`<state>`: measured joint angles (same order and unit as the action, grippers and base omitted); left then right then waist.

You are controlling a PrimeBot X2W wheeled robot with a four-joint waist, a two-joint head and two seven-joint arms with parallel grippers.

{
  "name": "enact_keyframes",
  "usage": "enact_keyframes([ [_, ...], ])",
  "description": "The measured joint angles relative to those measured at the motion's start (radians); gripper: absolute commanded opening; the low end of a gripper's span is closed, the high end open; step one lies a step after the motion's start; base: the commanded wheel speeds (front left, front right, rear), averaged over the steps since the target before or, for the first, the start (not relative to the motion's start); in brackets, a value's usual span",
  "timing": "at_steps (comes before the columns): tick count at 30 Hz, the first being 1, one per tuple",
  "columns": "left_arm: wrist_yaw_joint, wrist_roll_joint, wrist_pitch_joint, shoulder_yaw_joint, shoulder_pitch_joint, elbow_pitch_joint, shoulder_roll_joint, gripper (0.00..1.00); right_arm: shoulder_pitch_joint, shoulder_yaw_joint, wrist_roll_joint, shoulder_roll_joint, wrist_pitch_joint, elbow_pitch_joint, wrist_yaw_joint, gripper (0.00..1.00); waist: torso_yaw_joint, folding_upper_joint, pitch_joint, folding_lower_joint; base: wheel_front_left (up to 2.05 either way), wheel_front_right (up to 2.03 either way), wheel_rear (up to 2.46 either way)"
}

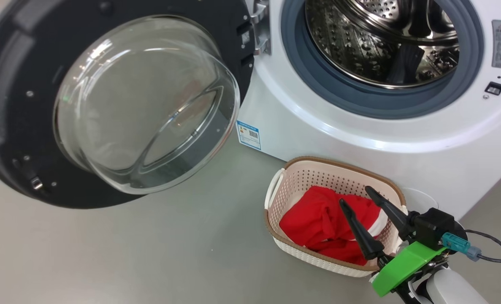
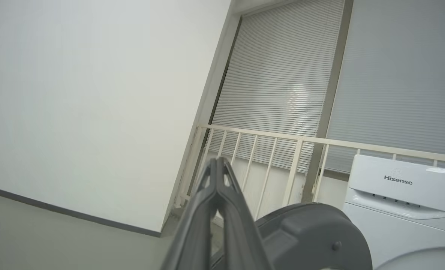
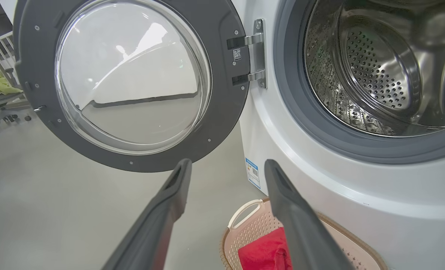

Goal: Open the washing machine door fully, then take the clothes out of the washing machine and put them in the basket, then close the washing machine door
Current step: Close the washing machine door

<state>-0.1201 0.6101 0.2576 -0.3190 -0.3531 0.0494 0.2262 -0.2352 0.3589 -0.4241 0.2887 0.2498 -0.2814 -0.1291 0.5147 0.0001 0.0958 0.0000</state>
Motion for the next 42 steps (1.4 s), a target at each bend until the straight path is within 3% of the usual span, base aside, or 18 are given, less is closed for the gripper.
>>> enact_keyframes([
  [8, 0.000, 0.317, -0.091, -0.002, -0.291, 0.331, 0.225, 0.00, -0.007, -0.001, 0.008, 0.006, 0.000, 0.001, 0.000, 1.00, -0.029, 0.0000, 0.036, 0.0000, 0.00, 0.00, 0.00],
  [13, 0.000, 0.565, -0.323, -0.006, -0.424, 0.564, 0.283, 0.00, -0.015, -0.004, 0.009, 0.011, 0.000, 0.001, 0.000, 1.00, -0.045, 0.0000, 0.062, 0.0000, 0.00, 0.00, 0.00],
  [19, 0.000, 0.649, -0.553, 0.020, -0.523, 0.775, 0.358, 0.00, -0.023, -0.005, 0.014, 0.020, 0.000, 0.001, 0.000, 1.00, -0.054, 0.0000, 0.092, 0.0000, 0.00, 0.00, 0.00],
  [24, 0.000, 0.699, -0.765, 0.062, -0.582, 0.900, 0.380, 0.00, -0.050, 0.002, 0.017, 0.022, 0.000, -0.001, 0.000, 1.00, -0.059, 0.0000, 0.111, 0.0000, 0.00, 0.00, 0.00],
  [29, 0.000, 0.713, -0.884, 0.079, -0.618, 0.970, 0.398, 0.00, -0.067, 0.015, 0.017, 0.029, 0.000, -0.004, 0.000, 1.00, -0.063, 0.0000, 0.129, 0.0000, 0.00, 0.00, 0.00],
  [42, 0.000, 0.778, -1.085, 0.116, -0.588, 0.885, 0.377, 0.00, -0.078, 0.022, 0.017, 0.038, 0.000, -0.011, 0.000, 1.00, -0.069, 0.0000, 0.140, 0.0000, 0.00, 0.00, 0.00],
])
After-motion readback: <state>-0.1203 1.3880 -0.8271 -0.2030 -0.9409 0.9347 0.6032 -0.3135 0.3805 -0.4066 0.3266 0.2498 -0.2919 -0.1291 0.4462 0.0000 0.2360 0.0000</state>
